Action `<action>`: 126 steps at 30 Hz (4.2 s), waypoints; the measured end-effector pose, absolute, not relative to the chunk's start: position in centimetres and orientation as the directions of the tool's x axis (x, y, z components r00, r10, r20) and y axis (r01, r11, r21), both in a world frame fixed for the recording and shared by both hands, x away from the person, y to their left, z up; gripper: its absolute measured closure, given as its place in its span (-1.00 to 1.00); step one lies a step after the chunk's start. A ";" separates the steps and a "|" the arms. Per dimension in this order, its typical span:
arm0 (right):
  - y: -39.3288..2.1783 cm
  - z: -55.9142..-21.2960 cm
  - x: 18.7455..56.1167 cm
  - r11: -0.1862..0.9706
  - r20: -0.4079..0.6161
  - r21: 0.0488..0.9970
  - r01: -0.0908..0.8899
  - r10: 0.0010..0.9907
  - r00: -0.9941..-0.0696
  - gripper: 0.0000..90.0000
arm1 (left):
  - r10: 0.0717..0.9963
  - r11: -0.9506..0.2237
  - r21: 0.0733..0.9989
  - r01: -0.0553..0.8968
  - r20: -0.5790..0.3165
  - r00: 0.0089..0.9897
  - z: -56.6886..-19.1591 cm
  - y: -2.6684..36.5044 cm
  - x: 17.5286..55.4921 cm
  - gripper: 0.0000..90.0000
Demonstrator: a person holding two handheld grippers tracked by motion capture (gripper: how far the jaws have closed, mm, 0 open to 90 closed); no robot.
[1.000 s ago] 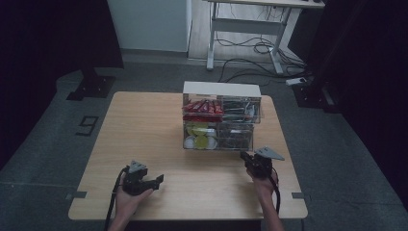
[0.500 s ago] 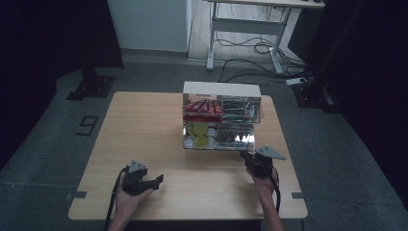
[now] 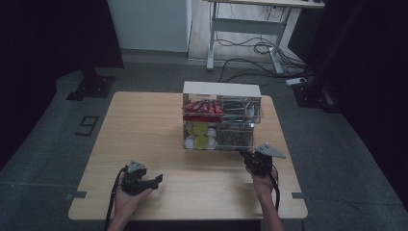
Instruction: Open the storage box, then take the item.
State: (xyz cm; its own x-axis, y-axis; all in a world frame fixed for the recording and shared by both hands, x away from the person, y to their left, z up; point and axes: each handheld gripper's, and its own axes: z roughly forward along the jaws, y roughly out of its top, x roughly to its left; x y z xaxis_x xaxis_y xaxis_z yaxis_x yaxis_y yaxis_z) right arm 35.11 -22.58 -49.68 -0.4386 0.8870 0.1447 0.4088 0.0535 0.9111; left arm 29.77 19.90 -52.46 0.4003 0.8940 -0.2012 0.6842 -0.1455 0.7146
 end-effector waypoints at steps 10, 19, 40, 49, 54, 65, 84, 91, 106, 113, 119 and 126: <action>-22.3 -48.8 35.6 0.033 0.156 0.917 0.397 0.888 -0.433 0.99 | 0.895 -0.135 0.723 0.677 -0.205 0.397 -52.1 20.2 29.7 -0.45; -21.9 -48.0 36.4 0.021 0.157 0.925 0.379 0.888 -0.432 0.99 | 0.896 -0.137 0.722 0.678 -0.202 0.396 -52.2 20.1 29.7 -0.45; -22.6 -46.5 37.7 -0.045 0.194 0.939 0.340 0.887 -0.418 0.99 | 0.896 -0.149 0.707 0.692 -0.200 0.396 -52.6 19.7 29.8 -0.45; -22.6 -46.2 38.3 -0.085 0.213 0.948 0.308 0.887 -0.410 0.99 | 0.896 -0.151 0.705 0.693 -0.198 0.397 -52.6 19.6 29.7 -0.45; -22.6 -46.3 38.5 -0.087 0.213 0.948 0.307 0.888 -0.407 0.99 | 0.895 -0.155 0.704 0.693 -0.196 0.400 -52.6 19.5 29.8 -0.45; -22.7 -46.4 38.4 -0.094 0.219 0.947 0.306 0.888 -0.404 0.98 | 0.894 -0.161 0.714 0.681 -0.187 0.407 -52.3 19.3 29.6 -0.45; -22.9 -46.5 38.4 -0.092 0.219 0.947 0.307 0.886 -0.410 0.98 | 0.890 -0.172 0.739 0.651 -0.167 0.424 -51.2 17.5 30.0 -0.44; -23.1 -46.5 38.4 -0.093 0.222 0.947 0.308 0.883 -0.413 0.98 | 0.878 -0.170 0.768 0.617 -0.166 0.448 -49.7 15.7 30.8 -0.43; -23.2 -46.4 38.3 -0.093 0.220 0.947 0.306 0.883 -0.414 0.98 | 0.866 -0.189 0.780 0.597 -0.154 0.476 -48.5 13.3 32.3 -0.43; -23.3 -46.4 38.4 -0.094 0.223 0.947 0.307 0.881 -0.417 0.98 | 0.865 -0.194 0.783 0.592 -0.148 0.479 -47.9 12.7 33.0 -0.42; -23.3 -46.4 38.4 -0.092 0.221 0.947 0.306 0.882 -0.417 0.98 | 0.864 -0.196 0.785 0.587 -0.145 0.482 -47.7 12.0 33.4 -0.42; -23.4 -46.4 38.4 -0.094 0.222 0.947 0.306 0.882 -0.416 0.98 | 0.863 -0.203 0.790 0.579 -0.134 0.486 -47.3 11.3 33.8 -0.41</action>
State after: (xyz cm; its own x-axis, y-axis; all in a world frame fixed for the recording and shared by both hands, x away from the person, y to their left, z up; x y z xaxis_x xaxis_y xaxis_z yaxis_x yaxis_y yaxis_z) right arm 38.35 -23.42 -46.42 -0.4155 0.8820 0.2221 0.3063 -0.0942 0.9473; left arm 33.82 11.31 -47.27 0.4864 0.8633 -0.1344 0.5786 -0.2031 0.7899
